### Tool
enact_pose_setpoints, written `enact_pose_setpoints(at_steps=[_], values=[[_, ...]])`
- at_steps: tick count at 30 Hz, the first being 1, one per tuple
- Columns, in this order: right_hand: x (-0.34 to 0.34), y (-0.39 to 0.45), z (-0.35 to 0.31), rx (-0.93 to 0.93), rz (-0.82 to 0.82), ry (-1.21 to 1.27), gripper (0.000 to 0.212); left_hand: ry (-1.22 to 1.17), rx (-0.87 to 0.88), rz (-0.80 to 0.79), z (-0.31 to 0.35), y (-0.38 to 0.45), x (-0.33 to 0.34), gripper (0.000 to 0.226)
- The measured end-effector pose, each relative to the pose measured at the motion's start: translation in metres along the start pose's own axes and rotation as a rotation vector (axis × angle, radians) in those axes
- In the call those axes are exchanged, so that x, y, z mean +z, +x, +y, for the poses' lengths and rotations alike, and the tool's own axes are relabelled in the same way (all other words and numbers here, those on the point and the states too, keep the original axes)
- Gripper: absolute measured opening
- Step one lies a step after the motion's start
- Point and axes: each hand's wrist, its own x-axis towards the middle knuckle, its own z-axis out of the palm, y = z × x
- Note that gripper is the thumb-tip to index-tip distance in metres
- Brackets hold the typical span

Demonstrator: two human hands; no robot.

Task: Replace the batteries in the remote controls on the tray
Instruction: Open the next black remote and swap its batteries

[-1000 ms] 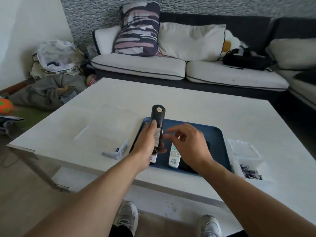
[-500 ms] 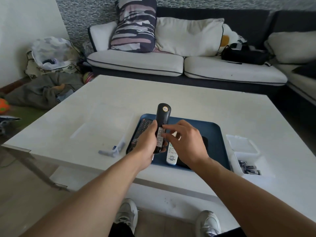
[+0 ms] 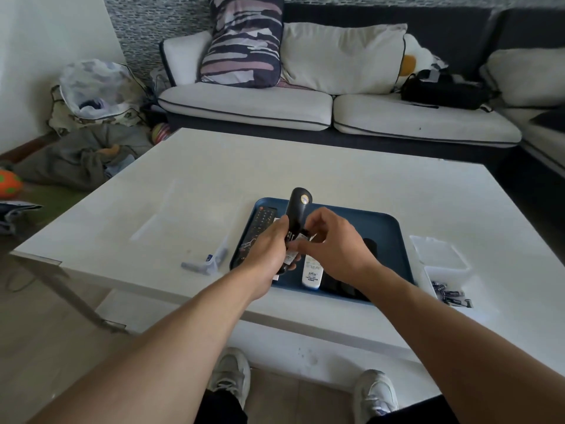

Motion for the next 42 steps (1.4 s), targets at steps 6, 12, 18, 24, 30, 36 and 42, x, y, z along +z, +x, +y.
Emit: enact_pose_setpoints(at_steps=[6, 12, 18, 24, 30, 36, 42], values=[[-0.008, -0.016, 0.007, 0.193, -0.206, 0.057, 0.026, -0.202, -0.098, 0.135, 0.003, 0.009, -0.005, 0.043], [0.011, -0.035, 0.049, 0.314, -0.300, -0.279, 0.012, -0.346, -0.158, 0.058, 0.006, 0.011, -0.007, 0.026], [0.012, -0.049, 0.071, 0.334, -0.200, -0.558, 0.025, -0.367, -0.155, -0.031, 0.009, 0.009, -0.004, 0.035], [0.002, -0.055, 0.077, 0.234, -0.140, -0.697, 0.033, -0.320, -0.141, -0.147, 0.011, 0.007, -0.007, 0.036], [-0.010, -0.048, 0.060, 0.219, -0.011, -0.590, 0.017, -0.290, -0.135, -0.185, 0.010, 0.009, -0.004, 0.037], [-0.011, -0.026, 0.028, -0.141, 0.256, -0.372, 0.015, -0.210, -0.160, -0.214, 0.005, 0.010, 0.001, 0.051], [0.004, -0.017, 0.019, -0.275, 0.168, -0.453, 0.033, -0.204, -0.156, -0.219, 0.006, 0.003, 0.006, 0.046]])
